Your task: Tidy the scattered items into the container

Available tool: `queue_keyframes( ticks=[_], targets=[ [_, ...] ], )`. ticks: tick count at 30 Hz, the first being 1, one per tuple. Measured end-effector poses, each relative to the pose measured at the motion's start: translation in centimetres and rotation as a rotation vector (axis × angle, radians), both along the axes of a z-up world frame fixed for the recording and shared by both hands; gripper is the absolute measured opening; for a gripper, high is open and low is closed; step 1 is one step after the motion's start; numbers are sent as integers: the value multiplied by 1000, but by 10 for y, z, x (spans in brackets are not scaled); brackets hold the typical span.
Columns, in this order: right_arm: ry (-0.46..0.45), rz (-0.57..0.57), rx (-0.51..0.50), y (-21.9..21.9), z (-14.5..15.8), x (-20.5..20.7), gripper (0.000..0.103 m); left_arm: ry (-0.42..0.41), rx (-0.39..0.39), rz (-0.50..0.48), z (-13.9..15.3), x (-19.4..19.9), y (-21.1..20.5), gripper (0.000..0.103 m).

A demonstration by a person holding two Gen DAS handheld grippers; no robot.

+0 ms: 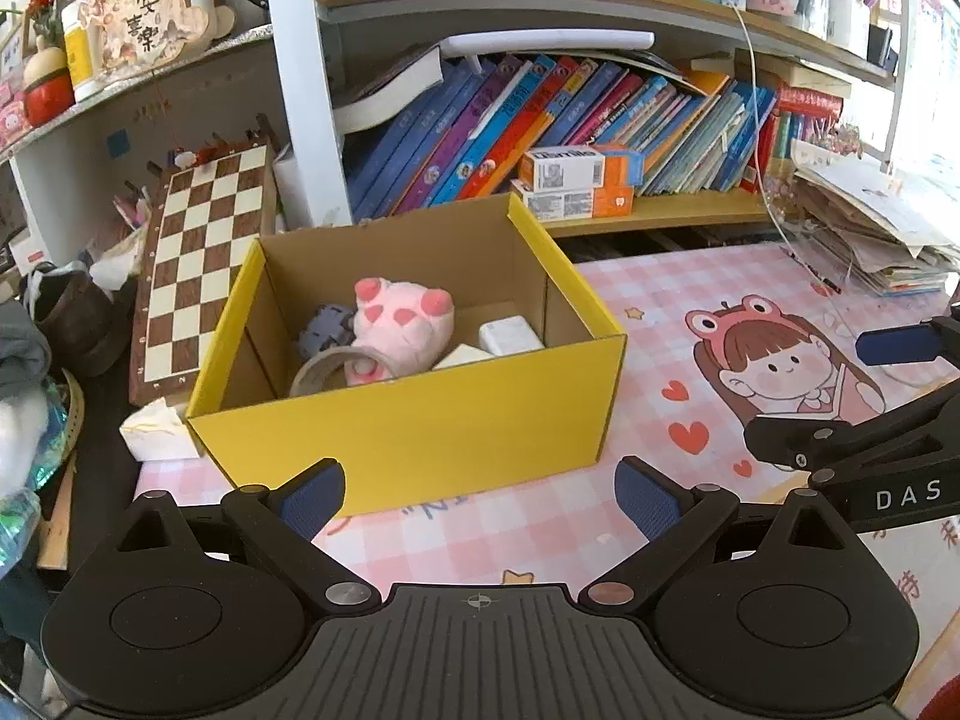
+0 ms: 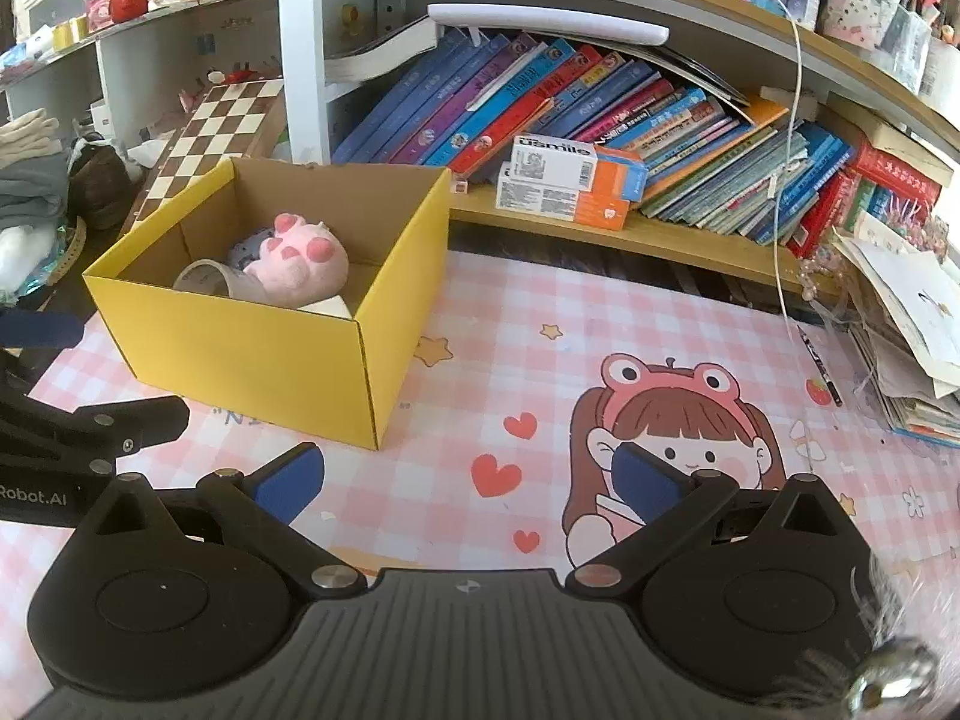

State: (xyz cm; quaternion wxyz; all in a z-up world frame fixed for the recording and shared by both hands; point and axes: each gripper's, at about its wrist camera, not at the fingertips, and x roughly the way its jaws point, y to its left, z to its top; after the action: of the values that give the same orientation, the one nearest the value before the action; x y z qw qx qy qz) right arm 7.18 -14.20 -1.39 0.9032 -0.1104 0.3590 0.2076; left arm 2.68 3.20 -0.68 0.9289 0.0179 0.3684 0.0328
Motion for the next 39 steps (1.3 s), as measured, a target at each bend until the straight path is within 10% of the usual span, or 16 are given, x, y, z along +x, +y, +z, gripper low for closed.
queue_keyframes(
  ticks=[39],
  targets=[
    [38,-42,-10,-26,-14,-7,103,64,-20,79,-12,-7,-22,103]
  ],
)
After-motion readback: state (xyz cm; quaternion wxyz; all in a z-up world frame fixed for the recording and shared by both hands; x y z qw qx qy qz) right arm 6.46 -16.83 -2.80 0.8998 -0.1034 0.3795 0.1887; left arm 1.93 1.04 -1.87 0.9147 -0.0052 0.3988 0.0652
